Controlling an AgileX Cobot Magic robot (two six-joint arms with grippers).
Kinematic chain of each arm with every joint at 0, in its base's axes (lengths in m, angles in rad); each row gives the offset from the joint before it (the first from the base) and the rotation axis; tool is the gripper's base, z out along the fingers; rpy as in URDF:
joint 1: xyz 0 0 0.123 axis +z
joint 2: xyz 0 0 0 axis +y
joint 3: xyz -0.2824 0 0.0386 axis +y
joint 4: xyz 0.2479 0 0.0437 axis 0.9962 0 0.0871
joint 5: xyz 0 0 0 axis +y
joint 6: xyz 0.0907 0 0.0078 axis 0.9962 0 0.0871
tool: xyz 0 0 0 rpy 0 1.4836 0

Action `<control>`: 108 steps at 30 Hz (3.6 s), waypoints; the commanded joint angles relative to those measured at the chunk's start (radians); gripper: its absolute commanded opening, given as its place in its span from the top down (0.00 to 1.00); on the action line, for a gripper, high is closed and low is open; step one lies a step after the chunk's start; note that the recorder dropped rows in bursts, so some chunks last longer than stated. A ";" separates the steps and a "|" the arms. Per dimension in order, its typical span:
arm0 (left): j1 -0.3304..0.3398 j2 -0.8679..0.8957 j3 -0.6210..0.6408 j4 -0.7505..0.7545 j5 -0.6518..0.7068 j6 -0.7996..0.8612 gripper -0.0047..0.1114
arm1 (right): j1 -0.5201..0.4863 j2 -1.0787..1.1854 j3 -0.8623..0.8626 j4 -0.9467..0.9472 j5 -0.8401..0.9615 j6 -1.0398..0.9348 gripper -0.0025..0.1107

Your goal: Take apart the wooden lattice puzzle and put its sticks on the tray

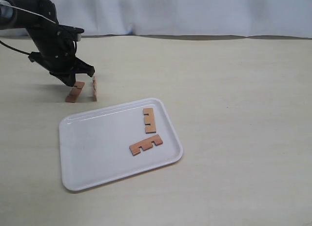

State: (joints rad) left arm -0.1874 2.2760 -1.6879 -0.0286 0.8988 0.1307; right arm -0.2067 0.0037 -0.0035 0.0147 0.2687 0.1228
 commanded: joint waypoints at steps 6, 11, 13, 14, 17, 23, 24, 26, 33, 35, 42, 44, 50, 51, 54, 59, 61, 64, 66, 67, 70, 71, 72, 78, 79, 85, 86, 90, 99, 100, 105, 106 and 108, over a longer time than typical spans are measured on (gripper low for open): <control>0.001 0.039 -0.001 -0.015 -0.044 -0.005 0.64 | -0.001 -0.004 0.003 -0.001 -0.008 0.000 0.94; 0.001 0.039 -0.001 -0.038 -0.072 -0.005 0.54 | -0.001 -0.004 0.003 -0.001 -0.008 0.000 0.94; 0.001 0.039 -0.001 -0.075 -0.091 -0.005 0.54 | -0.001 -0.004 0.003 -0.001 -0.008 0.000 0.94; 0.001 0.039 -0.001 -0.091 -0.096 -0.005 0.54 | -0.001 -0.004 0.003 -0.001 -0.008 0.000 0.94; 0.001 0.039 -0.001 -0.140 -0.102 -0.005 0.54 | -0.001 -0.004 0.003 -0.001 -0.008 0.000 0.94; 0.001 0.039 -0.001 -0.148 -0.092 -0.005 0.54 | -0.001 -0.004 0.003 -0.001 -0.008 0.000 0.94; 0.001 0.039 -0.001 -0.148 -0.083 -0.001 0.54 | -0.001 -0.004 0.003 -0.001 -0.008 0.000 0.94; 0.001 0.039 -0.001 -0.148 -0.058 0.001 0.54 | -0.001 -0.004 0.003 -0.001 -0.008 0.000 0.94; 0.001 0.089 -0.001 -0.127 0.012 0.001 0.54 | -0.001 -0.004 0.003 -0.001 -0.008 0.000 0.94; 0.001 0.091 -0.001 -0.085 0.012 0.001 0.55 | -0.001 -0.004 0.003 -0.001 -0.008 0.000 0.94; 0.001 0.091 -0.001 0.003 0.042 -0.006 0.78 | -0.001 -0.004 0.003 -0.001 -0.008 0.000 0.94; 0.001 0.091 -0.001 0.011 0.052 -0.006 0.86 | -0.001 -0.004 0.003 -0.001 -0.008 0.000 0.94; 0.001 0.091 -0.001 0.017 0.091 -0.006 0.96 | -0.001 -0.004 0.003 -0.001 -0.008 0.000 0.94; 0.001 0.091 -0.001 0.017 0.100 -0.006 0.96 | -0.001 -0.004 0.003 -0.001 -0.008 0.000 0.94; 0.001 0.091 -0.001 0.018 0.104 -0.001 0.96 | -0.001 -0.004 0.003 -0.001 -0.008 0.000 0.94; 0.001 0.072 -0.001 0.054 0.102 0.006 0.96 | -0.001 -0.004 0.003 -0.001 -0.008 0.000 0.94; 0.001 0.056 -0.001 0.054 0.102 0.006 0.96 | -0.001 -0.004 0.003 -0.001 -0.008 0.000 0.94; 0.001 0.017 -0.001 0.050 0.100 0.006 0.96 | -0.001 -0.004 0.003 -0.001 -0.008 0.000 0.94; 0.001 -0.008 -0.001 0.050 0.102 0.006 0.96 | -0.001 -0.004 0.003 -0.001 -0.008 0.000 0.94; 0.001 -0.021 -0.001 0.050 0.107 0.006 0.96 | -0.001 -0.004 0.003 -0.001 -0.008 0.000 0.94; 0.001 -0.056 -0.001 0.040 0.120 0.006 0.96 | -0.001 -0.004 0.003 -0.001 -0.008 0.000 0.94; 0.001 -0.068 -0.001 0.040 0.120 0.006 0.96 | -0.001 -0.004 0.003 -0.001 -0.008 0.000 0.94; 0.001 -0.080 -0.001 0.040 0.120 0.006 0.96 | -0.001 -0.004 0.003 -0.001 -0.008 0.000 0.94; 0.001 -0.104 -0.001 0.040 0.119 0.010 0.96 | -0.001 -0.004 0.003 -0.001 -0.008 0.000 0.94; 0.001 -0.091 -0.001 0.038 0.112 0.023 0.95 | -0.001 -0.004 0.003 -0.001 -0.008 0.000 0.94; 0.001 -0.024 -0.001 0.029 0.038 0.033 0.59 | -0.001 -0.004 0.003 -0.001 -0.008 0.000 0.94; 0.001 -0.014 -0.001 0.029 0.015 0.033 0.54 | -0.001 -0.004 0.003 -0.001 -0.008 0.000 0.94; 0.001 0.011 -0.001 0.075 -0.010 0.033 0.52 | -0.001 -0.004 0.003 -0.001 -0.008 0.000 0.94; 0.003 0.071 -0.001 0.029 -0.011 0.033 0.76 | -0.001 -0.004 0.003 -0.001 -0.008 0.000 0.94; 0.003 0.071 -0.001 0.029 -0.003 0.043 0.86 | -0.001 -0.004 0.003 -0.001 -0.008 0.000 0.94; 0.003 0.053 -0.001 0.029 0.022 0.104 0.96 | -0.001 -0.004 0.003 -0.001 -0.008 0.000 0.94; 0.003 0.039 -0.001 0.029 0.022 0.104 0.96 | -0.001 -0.004 0.003 -0.001 -0.008 0.000 0.94; 0.003 0.003 -0.001 0.029 0.022 0.104 0.96 | -0.001 -0.004 0.003 -0.001 -0.008 0.000 0.94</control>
State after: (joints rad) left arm -0.1874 2.3124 -1.6930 0.0092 0.8973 0.2228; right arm -0.2067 0.0037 -0.0035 0.0147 0.2687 0.1228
